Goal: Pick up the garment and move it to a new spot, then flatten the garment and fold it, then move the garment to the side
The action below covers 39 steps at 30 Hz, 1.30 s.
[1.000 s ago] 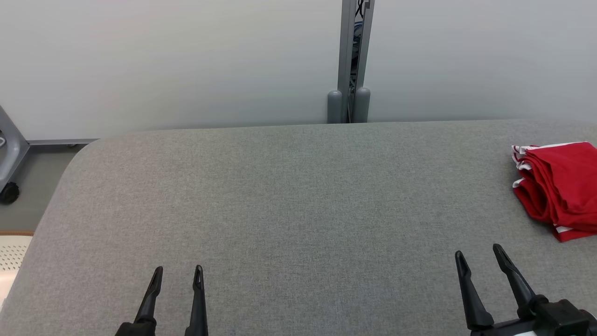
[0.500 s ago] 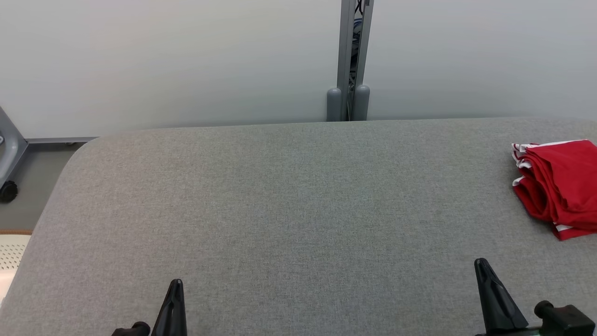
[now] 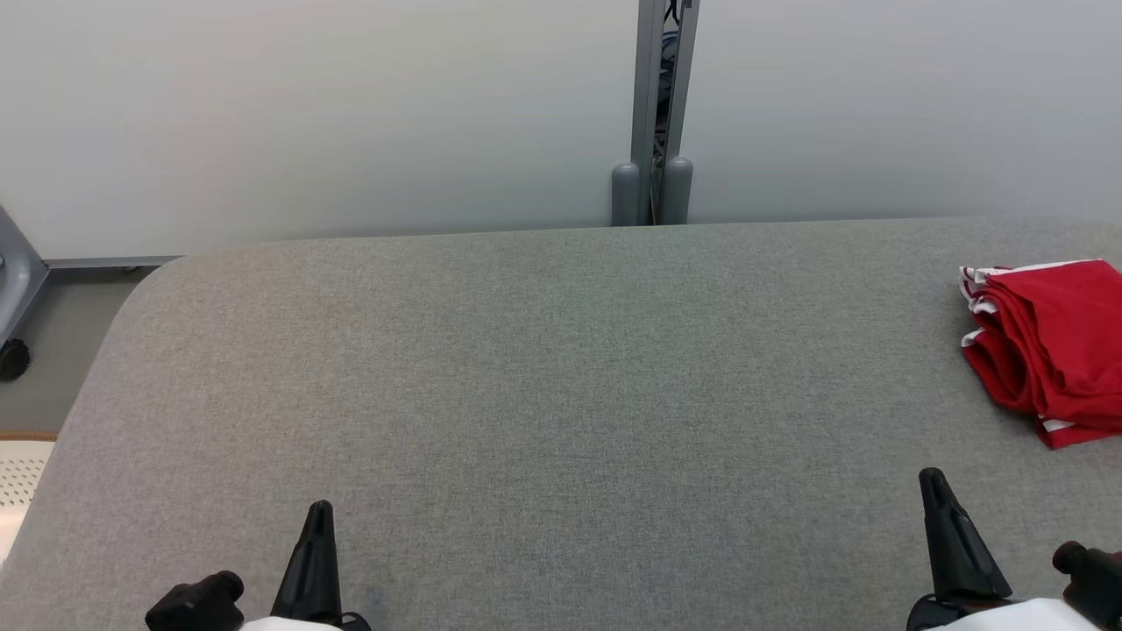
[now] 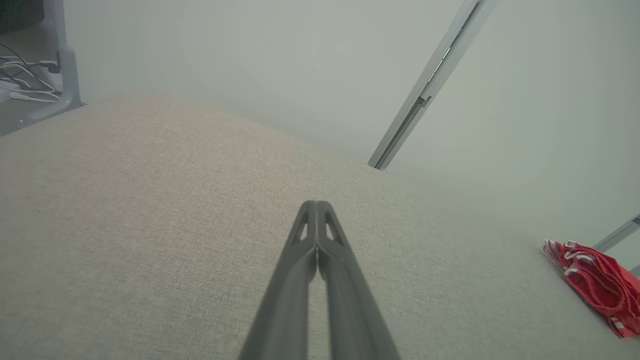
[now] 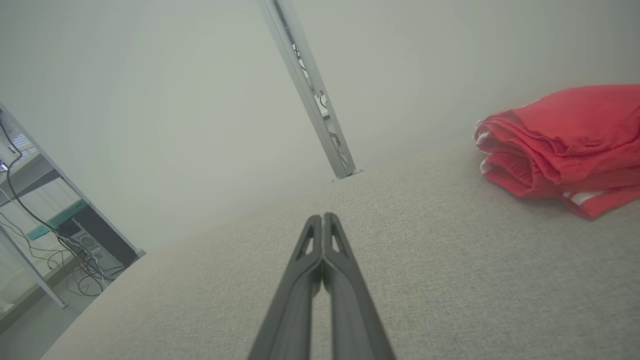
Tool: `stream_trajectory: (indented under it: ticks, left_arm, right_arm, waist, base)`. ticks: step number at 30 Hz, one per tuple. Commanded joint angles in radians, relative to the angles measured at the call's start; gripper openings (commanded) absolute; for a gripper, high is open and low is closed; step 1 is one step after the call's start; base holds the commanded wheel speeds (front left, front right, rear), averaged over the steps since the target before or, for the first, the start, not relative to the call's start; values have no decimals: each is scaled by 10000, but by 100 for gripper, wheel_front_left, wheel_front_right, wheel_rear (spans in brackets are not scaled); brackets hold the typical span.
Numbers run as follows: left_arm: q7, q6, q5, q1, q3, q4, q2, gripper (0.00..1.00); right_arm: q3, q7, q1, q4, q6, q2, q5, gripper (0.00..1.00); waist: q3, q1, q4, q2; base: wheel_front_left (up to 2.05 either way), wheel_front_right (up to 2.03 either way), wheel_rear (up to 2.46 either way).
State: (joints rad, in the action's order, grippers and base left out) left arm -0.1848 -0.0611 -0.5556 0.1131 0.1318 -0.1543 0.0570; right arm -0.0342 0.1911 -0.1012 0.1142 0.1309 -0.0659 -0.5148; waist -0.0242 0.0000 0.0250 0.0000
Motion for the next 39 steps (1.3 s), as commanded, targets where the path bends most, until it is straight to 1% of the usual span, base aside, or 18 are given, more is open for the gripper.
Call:
stream_trajectory:
  ticks: [1, 14, 15, 39]
  left_arm:
    - [45, 98, -376, -347, -76, 59, 84, 0]
    - [447, 447, -2387, -875, -273, -258, 137, 0]
    - [447, 447, -2387, -875, -273, -258, 137, 0]
    - [1126, 983, -5384, -1649, -655, -711, 161, 0]
  right_arm:
    - [95, -88, 312, -80, -1, -114, -431, 0]
    - [306, -542, 653, 170, -1, -218, -2551, 0]
    - [306, -542, 653, 170, -1, -218, -2551, 0]
    - [731, -1320, 1167, 571, -1, -303, -5710, 0]
  waist:
    - [3, 0, -3, 0]
    - [38, 0, -34, 0]
    - [38, 0, -34, 0]
    - [103, 0, -92, 0]
  base:
    - [0, 0, 0]
    - [0, 0, 0]
    - [0, 0, 0]
    - [0, 0, 0]
